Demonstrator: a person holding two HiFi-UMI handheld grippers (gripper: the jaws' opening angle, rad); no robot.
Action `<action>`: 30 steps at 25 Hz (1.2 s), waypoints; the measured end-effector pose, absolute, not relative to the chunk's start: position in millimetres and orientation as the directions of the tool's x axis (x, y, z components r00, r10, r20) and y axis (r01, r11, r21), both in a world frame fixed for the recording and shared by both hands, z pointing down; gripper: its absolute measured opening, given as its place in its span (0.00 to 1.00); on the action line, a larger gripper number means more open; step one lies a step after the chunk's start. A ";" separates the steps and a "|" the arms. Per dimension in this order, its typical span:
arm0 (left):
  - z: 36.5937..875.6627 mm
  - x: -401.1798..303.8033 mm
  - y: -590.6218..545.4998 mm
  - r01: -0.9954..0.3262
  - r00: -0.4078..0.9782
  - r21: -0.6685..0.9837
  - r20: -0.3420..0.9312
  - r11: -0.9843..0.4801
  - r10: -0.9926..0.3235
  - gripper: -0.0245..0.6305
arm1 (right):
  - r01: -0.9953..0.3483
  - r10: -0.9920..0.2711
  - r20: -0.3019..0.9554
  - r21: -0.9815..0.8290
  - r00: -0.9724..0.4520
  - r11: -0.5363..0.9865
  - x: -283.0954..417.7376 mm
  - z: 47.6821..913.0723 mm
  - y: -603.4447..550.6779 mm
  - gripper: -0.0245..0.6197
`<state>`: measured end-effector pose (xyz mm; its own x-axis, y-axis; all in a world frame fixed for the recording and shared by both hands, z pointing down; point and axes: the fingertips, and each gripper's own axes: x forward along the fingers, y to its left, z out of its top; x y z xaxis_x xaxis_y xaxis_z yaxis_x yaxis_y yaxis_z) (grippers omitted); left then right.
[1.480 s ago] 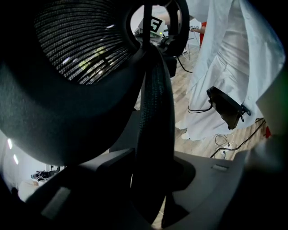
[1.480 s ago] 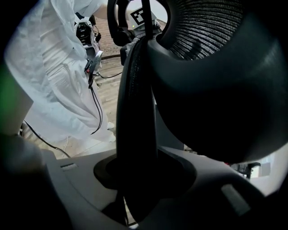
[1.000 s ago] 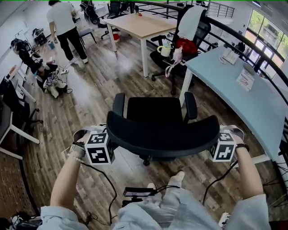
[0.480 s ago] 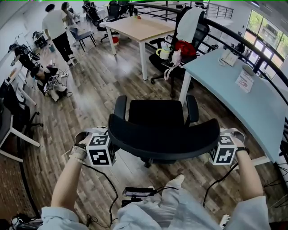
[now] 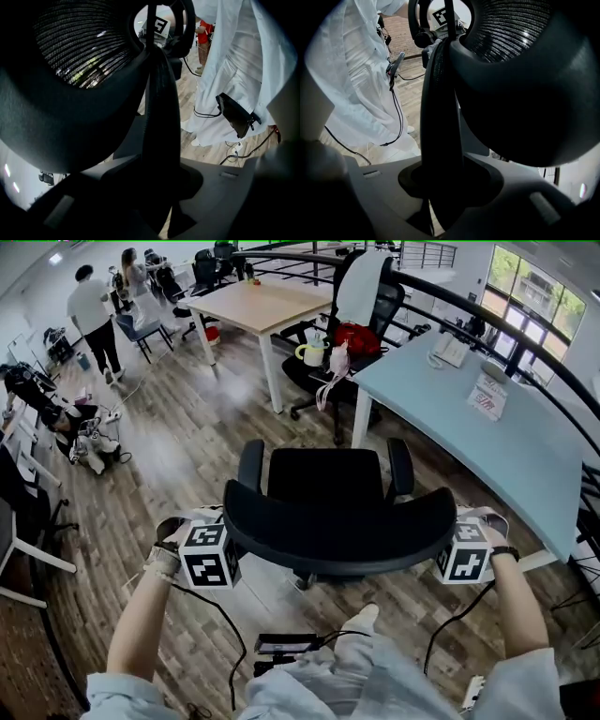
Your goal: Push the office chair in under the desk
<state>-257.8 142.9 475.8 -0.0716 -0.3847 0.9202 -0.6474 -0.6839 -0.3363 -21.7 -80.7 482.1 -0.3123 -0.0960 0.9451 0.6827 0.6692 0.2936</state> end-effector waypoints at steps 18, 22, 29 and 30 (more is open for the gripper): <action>476.8 -202.0 25.6 -0.532 -0.005 -0.338 0.919 -0.777 -0.395 0.23 | 0.559 -0.152 0.945 0.295 -0.289 0.775 68.4 480.8 -160.5 0.26; 474.6 -188.1 -7.9 -0.490 0.018 -0.336 0.918 -0.805 -0.395 0.23 | 0.517 -0.168 0.944 0.299 -0.284 0.802 90.7 478.4 -179.5 0.26; 476.6 -163.7 -60.8 -0.413 0.057 -0.333 0.920 -0.848 -0.389 0.23 | 0.447 -0.193 0.939 0.308 -0.284 0.840 127.8 478.9 -205.1 0.26; 476.9 -160.2 -67.7 -0.401 0.063 -0.333 0.920 -0.854 -0.388 0.23 | 0.437 -0.198 0.937 0.313 -0.289 0.843 132.2 478.7 -208.2 0.26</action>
